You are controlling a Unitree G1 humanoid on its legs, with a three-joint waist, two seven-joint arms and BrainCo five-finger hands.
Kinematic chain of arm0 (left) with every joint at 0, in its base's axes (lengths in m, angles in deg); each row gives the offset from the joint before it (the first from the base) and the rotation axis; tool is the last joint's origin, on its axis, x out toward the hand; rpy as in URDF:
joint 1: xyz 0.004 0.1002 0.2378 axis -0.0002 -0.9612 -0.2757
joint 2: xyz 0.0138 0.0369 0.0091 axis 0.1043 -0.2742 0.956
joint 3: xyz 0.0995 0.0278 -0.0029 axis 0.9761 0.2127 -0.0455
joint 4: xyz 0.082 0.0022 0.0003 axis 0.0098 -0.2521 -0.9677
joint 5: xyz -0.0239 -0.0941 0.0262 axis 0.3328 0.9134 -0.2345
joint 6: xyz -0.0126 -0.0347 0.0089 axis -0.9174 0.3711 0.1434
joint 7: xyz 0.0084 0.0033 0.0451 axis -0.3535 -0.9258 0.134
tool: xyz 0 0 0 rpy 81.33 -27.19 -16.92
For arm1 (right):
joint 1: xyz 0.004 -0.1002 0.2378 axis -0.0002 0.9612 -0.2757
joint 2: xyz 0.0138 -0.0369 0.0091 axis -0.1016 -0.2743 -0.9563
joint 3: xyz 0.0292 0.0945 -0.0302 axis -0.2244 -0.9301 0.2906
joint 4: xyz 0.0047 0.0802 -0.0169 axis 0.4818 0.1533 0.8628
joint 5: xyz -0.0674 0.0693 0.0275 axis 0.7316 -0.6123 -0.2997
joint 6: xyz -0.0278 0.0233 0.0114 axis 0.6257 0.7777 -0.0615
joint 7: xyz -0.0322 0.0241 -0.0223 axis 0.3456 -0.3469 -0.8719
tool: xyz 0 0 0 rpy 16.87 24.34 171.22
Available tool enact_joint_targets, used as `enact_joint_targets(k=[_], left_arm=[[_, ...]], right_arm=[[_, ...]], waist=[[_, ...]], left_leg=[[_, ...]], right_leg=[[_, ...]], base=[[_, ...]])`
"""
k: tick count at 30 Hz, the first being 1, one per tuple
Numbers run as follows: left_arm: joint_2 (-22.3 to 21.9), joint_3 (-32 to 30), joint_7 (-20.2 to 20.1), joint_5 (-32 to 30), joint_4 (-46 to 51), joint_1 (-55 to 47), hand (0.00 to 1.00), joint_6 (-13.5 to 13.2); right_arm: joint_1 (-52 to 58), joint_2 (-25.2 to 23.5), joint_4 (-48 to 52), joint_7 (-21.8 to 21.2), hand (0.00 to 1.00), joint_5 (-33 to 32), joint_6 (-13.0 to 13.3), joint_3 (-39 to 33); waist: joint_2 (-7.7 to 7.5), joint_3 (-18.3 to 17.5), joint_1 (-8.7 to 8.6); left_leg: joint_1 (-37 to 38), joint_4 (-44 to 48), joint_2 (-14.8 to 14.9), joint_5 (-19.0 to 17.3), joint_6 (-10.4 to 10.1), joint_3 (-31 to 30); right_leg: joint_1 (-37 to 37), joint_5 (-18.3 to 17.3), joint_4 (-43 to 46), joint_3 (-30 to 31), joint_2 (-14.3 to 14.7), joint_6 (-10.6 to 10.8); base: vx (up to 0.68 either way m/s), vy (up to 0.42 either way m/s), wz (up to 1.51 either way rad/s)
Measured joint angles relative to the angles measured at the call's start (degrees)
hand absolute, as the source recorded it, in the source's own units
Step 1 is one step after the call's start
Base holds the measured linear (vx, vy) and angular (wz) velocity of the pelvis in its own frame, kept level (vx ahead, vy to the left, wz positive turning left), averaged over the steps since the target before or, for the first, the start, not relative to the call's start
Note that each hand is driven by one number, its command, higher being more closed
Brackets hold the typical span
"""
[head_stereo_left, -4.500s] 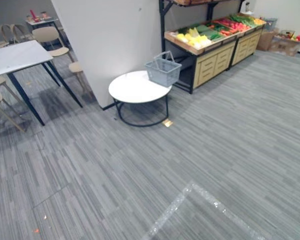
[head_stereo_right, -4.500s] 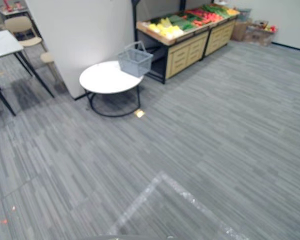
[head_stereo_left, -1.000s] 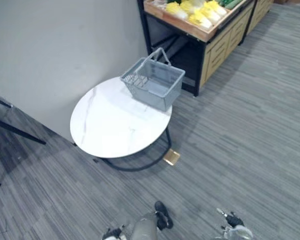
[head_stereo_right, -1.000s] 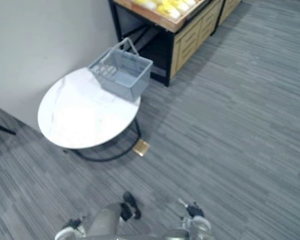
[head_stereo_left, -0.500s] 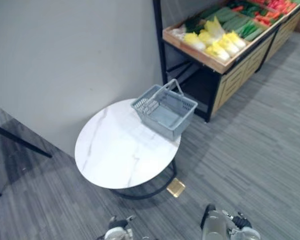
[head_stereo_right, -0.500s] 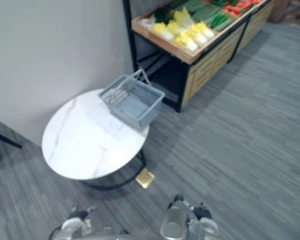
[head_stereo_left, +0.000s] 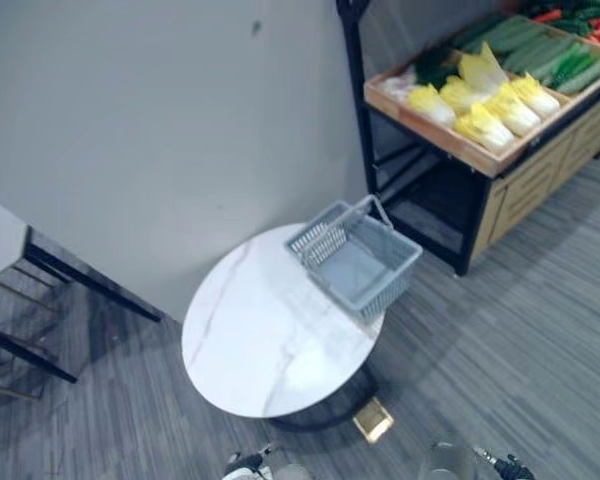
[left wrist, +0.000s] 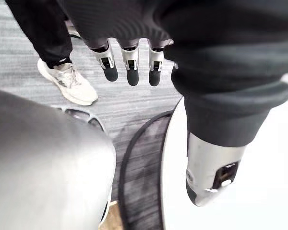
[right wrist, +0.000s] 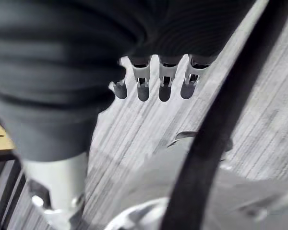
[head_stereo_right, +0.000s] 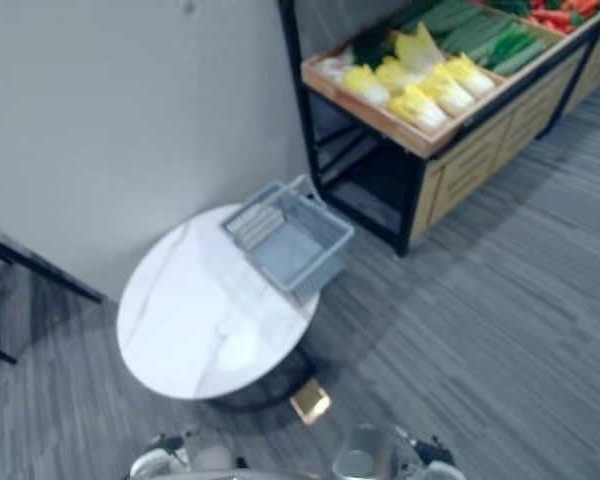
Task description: Pick vegetable in the basket
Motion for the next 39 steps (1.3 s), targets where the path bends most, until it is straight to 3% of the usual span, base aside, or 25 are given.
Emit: enact_joint_targets(k=[1, 2, 4, 5, 7, 10, 14, 17, 20, 22, 24, 25, 27, 28, 29, 32, 35, 39], left_arm=[[-0.05, -0.67, -0.09, 0.09, 0.16, 0.24, 0.0, 0.0], [-0.05, -0.69, -0.08, 0.12, 0.19, 0.42, 0.0, 0.0], [-0.06, -0.67, 0.03, 0.13, 0.24, 0.49, 0.0, 0.07], [-0.22, -0.74, 0.05, 0.13, 0.23, 0.5, 0.0, 0.12], [-1.14, -1.85, 0.07, -0.04, 0.21, 0.49, 0.0, 0.51], [-0.48, -0.38, 0.05, -0.06, 0.68, 0.47, 0.0, 0.54], [0.85, 3.26, 0.03, -0.12, 0.67, 0.47, 0.0, 1.04], [1.58, 6.32, 0.02, -0.44, 0.64, 0.41, 0.0, 1.24], [2.0, 10.42, 0.03, -0.52, 0.72, 0.42, 0.0, 1.2], [3.73, 13.95, 0.09, -0.78, 0.9, 0.4, 0.0, 1.08], [4.36, 14.87, 0.41, -2.61, 1.94, 0.37, 0.0, 1.02], [4.57, 15.42, 1.03, -2.96, 2.29, 0.34, 0.0, 1.05], [5.37, 15.64, 2.28, -3.8, 2.39, 0.32, 0.0, 1.05], [6.57, 15.62, 2.88, -4.91, 2.48, 0.35, 0.0, 1.03], [6.99, 15.53, 3.31, -5.2, 2.32, 0.4, 0.0, 1.1], [6.49, 15.35, 4.52, -6.59, 1.68, -2.53, 0.0, 1.77], [5.84, 14.69, 4.83, -6.87, 0.58, -6.03, 0.0, 2.95], [5.53, 14.7, 5.12, -6.87, 0.22, -7.0, 0.0, 3.27]], right_arm=[[-0.73, 0.01, -0.01, 0.08, 0.0, -0.02, -0.05, -0.36], [-0.83, -0.03, -0.06, 0.11, 0.0, -0.02, -0.08, -0.44], [-0.83, -0.36, 0.08, 0.09, 0.0, -0.04, -0.1, -1.33], [-0.84, -0.42, 0.2, 0.09, 0.0, -0.04, -0.11, -1.83], [-0.78, -0.73, 0.69, 0.16, 0.0, -0.04, -0.14, -2.68], [-0.84, -2.6, 0.68, -0.05, 0.0, -0.03, -0.14, -2.32], [-0.82, -3.98, 0.54, -0.09, 0.0, 0.09, -0.23, -2.3], [-0.88, -4.14, 0.58, 0.01, 0.0, 2.19, -0.29, -1.86], [-1.58, -3.25, 0.86, 0.19, 0.0, 4.48, -0.55, 0.33], [-0.84, -3.46, 5.31, 0.61, 0.0, 7.64, -0.89, 4.0], [-1.05, -3.35, 11.58, 1.42, 0.0, 10.71, -1.0, 7.43], [-1.57, -2.93, 16.78, 2.1, 0.0, 13.62, -0.99, 8.99], [-3.67, -1.27, 24.0, 3.2, 0.0, 18.38, -0.79, 11.12], [-5.38, -0.12, 28.07, 4.53, 0.0, 22.21, -0.73, 11.39], [-6.69, 1.04, 29.71, 5.3, 0.0, 24.25, -0.71, 11.35], [-10.79, 7.12, 39.77, 8.91, 0.0, 30.31, -1.16, 11.66], [-15.23, 11.99, 49.87, 11.79, 0.0, 35.51, -0.84, 15.08], [-21.42, 12.52, 52.64, 13.17, 0.0, 38.12, -0.41, 20.18]], waist=[[0.03, 0.0, -0.08], [0.04, 0.01, 0.06], [-0.05, 0.06, 0.01], [-0.05, 0.09, 0.03], [0.27, 0.45, 0.04], [-0.78, 0.81, -0.49], [-1.36, 1.29, -0.66], [-1.72, 1.44, -0.84], [-1.67, 1.66, -1.0], [-3.13, 1.84, -1.15], [-3.24, 1.94, -1.02], [-2.48, 2.24, -0.86], [-2.28, 2.26, -0.06], [-4.16, 1.82, 0.45], [-4.16, 2.4, 0.33], [-2.46, 2.31, 0.98], [-2.27, 1.79, 2.05], [-2.12, 1.49, 3.38]], left_leg=[[-2.6, -0.14, 0.33, -3.55, -0.32, 2.46], [-3.48, -1.23, 0.35, -4.28, -0.95, 4.06], [-3.07, -15.41, -2.2, -4.32, -0.92, 9.63], [-2.44, -20.27, -3.37, -3.57, -0.44, 10.24], [0.73, -34.17, -7.77, 3.31, 3.48, 9.97], [3.4, -41.8, -11.43, 3.32, 3.47, 7.88], [5.77, -47.95, -13.45, 3.19, 3.57, 6.74], [7.23, -49.04, -13.78, 2.4, 3.83, 6.56], [7.57, -49.41, -13.62, -0.9, 4.08, 5.05], [7.44, -49.46, -14.72, -1.59, 4.36, 3.38], [6.93, -49.49, -14.56, -1.44, 4.41, 1.21], [5.89, -49.5, -13.22, -1.08, 4.14, 0.12], [3.52, -49.49, -11.8, -0.39, 3.05, -1.11], [1.74, -49.49, -12.36, 0.49, 2.02, -1.36], [1.27, -49.49, -12.31, 1.2, 1.76, -2.22], [0.23, -49.35, -10.14, 4.06, 1.44, -4.32], [-0.49, -49.32, -8.65, 4.85, 0.76, -7.25], [-2.7, -49.1, -8.52, 5.89, 0.46, -10.04]], right_leg=[[1.53, 0.45, -2.11, -1.85, 0.21, -0.08], [2.31, 0.97, -3.22, -2.88, 0.5, 0.28], [5.38, 1.9, -5.98, -6.71, 1.13, 0.32], [5.78, 1.9, -6.06, -7.07, 1.18, 0.34], [7.02, 1.85, -5.72, -7.03, 2.02, 0.85], [8.18, 2.98, -9.52, -5.92, 2.35, 2.73], [9.24, 3.78, -11.3, -6.06, 2.71, 4.06], [9.66, 3.79, -10.05, -5.95, 2.39, 4.09], [5.98, 3.58, -1.17, -3.88, 0.11, 4.47], [2.55, 3.92, 6.52, 2.52, -1.44, 4.31], [0.48, 4.52, 8.98, 7.04, -0.56, 3.65], [-0.77, 2.69, 7.68, 9.42, 1.07, 2.44], [-1.2, 2.16, -1.54, 11.28, 3.84, 2.55], [-1.13, 2.86, -8.65, 11.89, 4.18, 3.48], [-0.97, 4.54, -9.1, 12.32, 4.41, 6.74], [-0.97, 3.77, -7.86, 8.7, 6.18, 5.45], [0.98, 3.37, -8.61, 5.37, 7.76, 4.98], [0.72, 2.91, -8.18, 3.09, 7.9, 4.18]], base=[[0.23, -0.068, 0.51], [0.22, -0.036, 0.55], [0.24, 0.028, 0.47], [0.27, 0.102, 0.28], [0.25, 0.136, 0.12], [0.14, 0.118, 0.2], [0.1, 0.09, 0.11], [0.03, 0.055, -0.02], [-0.04, 0.04, 0.06], [-0.08, 0.013, 0.31], [0.0, -0.059, 0.39], [-0.01, -0.096, 0.3], [-0.07, -0.153, 0.25], [-0.07, -0.223, 0.38], [-0.01, -0.23, 0.46], [0.05, -0.163, 0.28], [0.1, -0.131, 0.36], [0.06, -0.038, 0.43]])
